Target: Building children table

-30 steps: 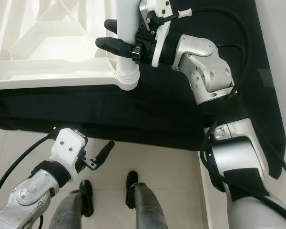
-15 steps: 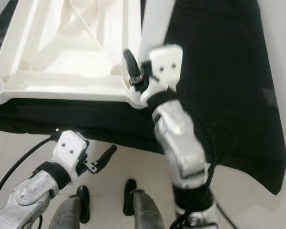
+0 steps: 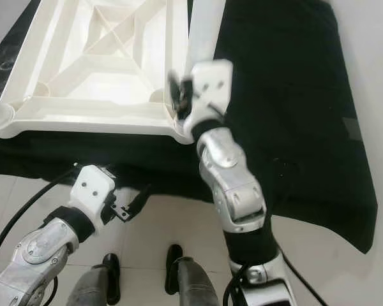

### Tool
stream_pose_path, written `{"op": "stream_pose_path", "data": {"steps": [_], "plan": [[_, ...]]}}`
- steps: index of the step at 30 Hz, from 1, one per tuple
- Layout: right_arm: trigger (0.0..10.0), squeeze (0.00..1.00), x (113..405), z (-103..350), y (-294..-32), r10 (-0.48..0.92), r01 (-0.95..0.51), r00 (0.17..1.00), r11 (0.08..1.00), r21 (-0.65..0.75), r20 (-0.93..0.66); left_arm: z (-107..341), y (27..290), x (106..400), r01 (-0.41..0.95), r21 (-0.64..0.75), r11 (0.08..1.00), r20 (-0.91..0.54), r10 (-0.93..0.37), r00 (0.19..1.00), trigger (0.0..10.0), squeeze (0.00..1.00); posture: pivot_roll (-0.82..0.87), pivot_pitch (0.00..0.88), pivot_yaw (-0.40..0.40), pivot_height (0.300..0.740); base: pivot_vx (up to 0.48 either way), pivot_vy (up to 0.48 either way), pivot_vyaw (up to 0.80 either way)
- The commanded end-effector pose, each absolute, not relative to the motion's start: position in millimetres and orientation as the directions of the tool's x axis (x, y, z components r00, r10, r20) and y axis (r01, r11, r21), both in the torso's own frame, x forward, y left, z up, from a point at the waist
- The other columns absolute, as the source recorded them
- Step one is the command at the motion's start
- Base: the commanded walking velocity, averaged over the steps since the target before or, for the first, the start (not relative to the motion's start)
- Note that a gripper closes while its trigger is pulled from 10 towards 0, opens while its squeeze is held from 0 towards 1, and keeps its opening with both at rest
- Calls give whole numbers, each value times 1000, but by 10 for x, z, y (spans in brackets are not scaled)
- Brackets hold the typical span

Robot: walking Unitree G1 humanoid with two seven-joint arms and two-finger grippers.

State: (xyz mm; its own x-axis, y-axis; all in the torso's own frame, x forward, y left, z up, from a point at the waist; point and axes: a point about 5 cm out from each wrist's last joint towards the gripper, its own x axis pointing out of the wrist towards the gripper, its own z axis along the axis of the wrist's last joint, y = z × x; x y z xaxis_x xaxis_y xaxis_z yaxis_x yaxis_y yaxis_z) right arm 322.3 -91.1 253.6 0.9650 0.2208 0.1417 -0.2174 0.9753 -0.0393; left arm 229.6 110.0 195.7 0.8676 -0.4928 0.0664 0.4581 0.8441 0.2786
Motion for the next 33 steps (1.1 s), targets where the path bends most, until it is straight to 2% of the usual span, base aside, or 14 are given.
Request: {"op": "stream_pose_path", "data": {"steps": [1,4,5,6,7,8,15,18,21,24,27,28,29,33], "plan": [[10000,1000,3257,2280,-975,188,-187,982,982,-33,8,1929,1093,2249,471,300,830,50,-507,861,10000,0,88,382,-96,740,0,0,0],[10000,1000,3292,2375,-965,256,-258,965,966,30,61,1945,1112,2229,472,314,824,47,-509,859,10000,0,95,379,-92,740,0,0,0],[10000,804,3321,2472,-969,315,-322,943,946,45,109,1961,1110,2209,477,318,819,46,-516,855,10000,0,99,379,-92,740,0,0,0],[10000,804,3321,2472,-969,315,-322,943,946,45,109,1961,1110,2209,477,318,819,46,-516,855,10000,0,99,379,-92,740,0,0,0],[10000,212,3354,2573,-991,363,-374,918,927,39,158,1975,1107,2190,482,322,815,46,-522,852,10000,0,102,379,-92,740,0,0,0],[10000,0,3390,2670,-1034,398,-411,896,911,27,196,1991,1101,2171,486,325,811,48,-527,848,10000,0,107,378,-93,740,0,0,0],[10000,0,3469,2908,-1136,516,-526,812,849,-39,274,2029,1083,2123,497,330,802,53,-542,839,10000,0,115,377,-97,740,0,0,0],[10000,0,3497,3065,-1194,655,-643,697,751,-149,293,2051,1076,2089,505,333,796,56,-552,832,10000,0,126,376,-101,740,0,0,0],[10000,0,3493,3198,-1190,869,-811,448,494,-314,212,2154,1124,2097,477,357,803,90,-538,838,10000,0,132,378,-108,740,0,0,0],[10000,0,3488,3192,-1181,892,-833,407,450,-322,194,2171,1134,2101,469,360,807,95,-532,841,10000,0,133,377,-108,740,0,0,0],[10000,0,3514,3054,-1142,956,-890,287,291,-352,65,2268,1189,2134,424,364,830,141,-499,855,10000,0,143,378,-112,740,0,0,0],[3922,0,3565,3036,-1133,955,-893,292,292,-343,53,2299,1205,2139,411,363,836,154,-489,858,10000,0,143,378,-112,740,0,0,0],[0,0,3605,3034,-1125,952,-892,303,302,-336,52,2318,1217,2140,404,359,842,163,-482,861,10000,0,143,378,-112,740,0,0,0],[0,0,3661,3042,-1121,952,-892,304,300,-337,41,2322,1247,2144,383,350,855,167,-459,873,10000,0,145,379,-117,740,0,0,0]]}}
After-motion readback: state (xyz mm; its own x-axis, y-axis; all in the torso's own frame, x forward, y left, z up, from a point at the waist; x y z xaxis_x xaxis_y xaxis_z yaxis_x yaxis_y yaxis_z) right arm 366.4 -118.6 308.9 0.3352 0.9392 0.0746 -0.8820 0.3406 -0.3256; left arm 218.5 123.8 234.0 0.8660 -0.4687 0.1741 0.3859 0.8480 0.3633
